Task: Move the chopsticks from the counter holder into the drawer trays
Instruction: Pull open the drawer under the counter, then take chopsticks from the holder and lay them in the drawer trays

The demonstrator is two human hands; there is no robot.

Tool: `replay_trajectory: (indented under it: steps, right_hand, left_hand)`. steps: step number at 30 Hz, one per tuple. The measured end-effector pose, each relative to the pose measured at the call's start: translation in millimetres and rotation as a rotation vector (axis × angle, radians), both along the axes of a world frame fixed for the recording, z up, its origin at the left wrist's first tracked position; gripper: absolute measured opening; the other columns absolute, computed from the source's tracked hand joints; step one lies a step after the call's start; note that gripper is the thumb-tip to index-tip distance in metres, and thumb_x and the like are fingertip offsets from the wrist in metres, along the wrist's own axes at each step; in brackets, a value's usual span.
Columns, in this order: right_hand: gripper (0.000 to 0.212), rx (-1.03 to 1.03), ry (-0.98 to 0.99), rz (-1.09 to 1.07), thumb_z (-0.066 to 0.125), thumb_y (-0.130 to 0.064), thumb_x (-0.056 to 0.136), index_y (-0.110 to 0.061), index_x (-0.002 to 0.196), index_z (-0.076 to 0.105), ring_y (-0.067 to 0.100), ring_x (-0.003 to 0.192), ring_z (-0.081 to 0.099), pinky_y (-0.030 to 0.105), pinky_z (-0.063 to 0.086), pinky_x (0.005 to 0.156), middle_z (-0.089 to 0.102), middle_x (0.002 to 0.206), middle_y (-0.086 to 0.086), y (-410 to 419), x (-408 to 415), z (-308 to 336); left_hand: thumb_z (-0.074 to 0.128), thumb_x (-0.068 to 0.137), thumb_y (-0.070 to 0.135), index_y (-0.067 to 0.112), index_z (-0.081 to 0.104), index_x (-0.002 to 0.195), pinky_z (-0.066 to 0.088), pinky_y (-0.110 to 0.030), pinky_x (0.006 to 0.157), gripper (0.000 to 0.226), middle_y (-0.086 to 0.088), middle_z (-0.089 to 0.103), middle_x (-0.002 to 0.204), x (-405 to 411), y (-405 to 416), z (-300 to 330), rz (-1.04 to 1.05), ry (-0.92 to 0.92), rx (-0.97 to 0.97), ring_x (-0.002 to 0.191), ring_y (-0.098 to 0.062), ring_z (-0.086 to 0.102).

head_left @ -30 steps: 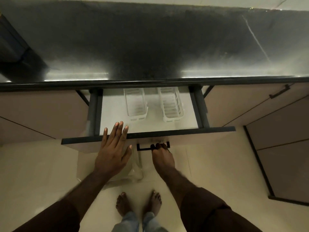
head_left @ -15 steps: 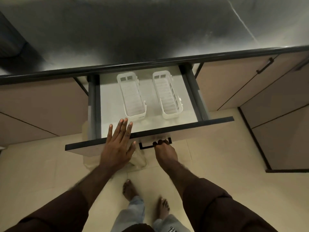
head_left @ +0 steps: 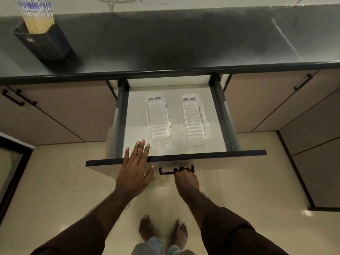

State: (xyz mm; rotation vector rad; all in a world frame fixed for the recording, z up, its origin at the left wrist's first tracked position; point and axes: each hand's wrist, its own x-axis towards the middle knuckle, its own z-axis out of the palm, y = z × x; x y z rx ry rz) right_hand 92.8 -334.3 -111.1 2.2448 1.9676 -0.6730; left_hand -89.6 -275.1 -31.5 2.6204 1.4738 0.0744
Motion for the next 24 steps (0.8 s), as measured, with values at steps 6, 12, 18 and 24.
replay_trajectory:
  steps: [6, 12, 18, 24]
  right_hand:
    - [0.042, -0.027, -0.010, -0.011, 0.066, -0.012, 0.091, -0.010, 0.132, 0.056, 0.030, 0.119, 0.057, 0.039, 0.049, 0.097, 0.061, 0.129, 0.015, -5.9, -4.1, 7.9]
    - [0.030, -0.001, 0.008, -0.042, 0.061, -0.009, 0.093, -0.008, 0.122, 0.064, 0.028, 0.103, 0.066, 0.036, 0.052, 0.086, 0.069, 0.114, 0.013, -1.6, -9.6, 37.3]
    - [0.023, 0.142, 0.036, -0.027, 0.052, -0.019, 0.092, -0.013, 0.088, 0.074, 0.022, 0.068, 0.068, 0.028, 0.047, 0.056, 0.072, 0.079, 0.005, 14.3, -27.0, 96.2]
    - [0.030, 0.373, 0.164, -0.025, 0.050, -0.037, 0.098, -0.017, 0.101, 0.072, 0.013, 0.071, 0.067, 0.028, 0.057, 0.066, 0.074, 0.088, -0.001, 27.2, -65.7, 136.3]
  left_hand:
    - [0.011, 0.094, 0.058, 0.016, 0.007, 0.149, 0.009, -0.052, 0.120, 0.069, -0.005, 0.005, 0.158, -5.1, -1.8, 3.5, 0.010, 0.013, -0.015, 0.148, -0.027, 0.011]
    - [0.012, 0.093, 0.059, 0.017, 0.006, 0.149, 0.006, -0.050, 0.120, 0.070, -0.004, 0.004, 0.158, -6.7, -1.8, 6.7, 0.013, 0.007, -0.016, 0.149, -0.026, 0.009]
    - [0.014, 0.093, 0.059, 0.017, 0.002, 0.149, 0.001, -0.046, 0.120, 0.071, -0.002, -0.001, 0.159, -18.2, 3.7, 24.8, 0.076, -0.050, 0.009, 0.149, -0.023, 0.003]
    - [0.016, 0.095, 0.057, 0.016, -0.001, 0.152, -0.003, -0.042, 0.121, 0.072, -0.003, -0.005, 0.161, -55.3, 14.5, 45.6, 0.129, -0.098, 0.055, 0.150, -0.021, -0.004]
